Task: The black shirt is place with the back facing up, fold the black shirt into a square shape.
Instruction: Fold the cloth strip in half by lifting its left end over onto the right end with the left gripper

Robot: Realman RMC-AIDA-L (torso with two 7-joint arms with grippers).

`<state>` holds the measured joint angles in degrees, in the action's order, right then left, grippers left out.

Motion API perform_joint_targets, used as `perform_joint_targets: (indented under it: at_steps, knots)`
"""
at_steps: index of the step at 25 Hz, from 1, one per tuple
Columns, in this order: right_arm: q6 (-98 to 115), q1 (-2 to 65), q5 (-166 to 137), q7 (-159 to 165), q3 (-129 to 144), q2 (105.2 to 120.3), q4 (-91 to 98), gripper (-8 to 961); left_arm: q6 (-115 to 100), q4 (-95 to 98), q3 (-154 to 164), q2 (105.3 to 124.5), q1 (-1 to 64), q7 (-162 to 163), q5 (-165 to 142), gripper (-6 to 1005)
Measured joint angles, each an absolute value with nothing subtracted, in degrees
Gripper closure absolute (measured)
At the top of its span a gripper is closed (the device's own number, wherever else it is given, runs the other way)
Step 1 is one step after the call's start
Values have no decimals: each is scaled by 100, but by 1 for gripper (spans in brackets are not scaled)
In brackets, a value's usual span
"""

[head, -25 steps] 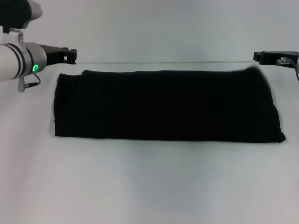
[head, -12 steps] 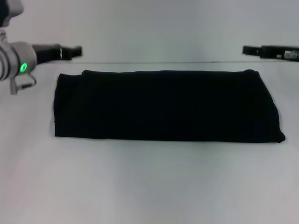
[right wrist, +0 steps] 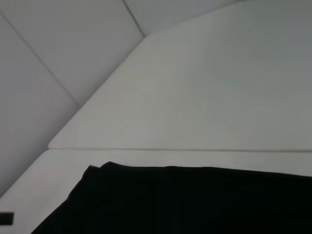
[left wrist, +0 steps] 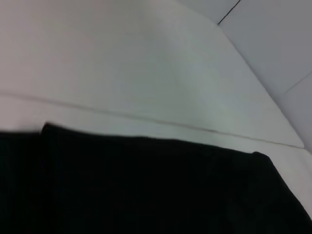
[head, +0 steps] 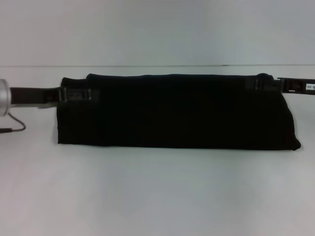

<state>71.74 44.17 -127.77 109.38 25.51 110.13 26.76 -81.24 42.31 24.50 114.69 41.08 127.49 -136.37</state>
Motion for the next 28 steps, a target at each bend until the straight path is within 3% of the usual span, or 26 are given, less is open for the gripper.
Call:
perform_joint_targets:
  at_steps: [6, 28]
  knots:
    - [6932, 4384, -12759, 10899, 2587, 11019, 2699, 84, -8105, 4109, 2506, 11515, 4005, 13020, -13742, 119]
    - [6274, 4551, -12788, 10960, 2892, 11067, 2725, 88, -7471, 3573, 2646, 11497, 4083, 14807, -14911, 122]
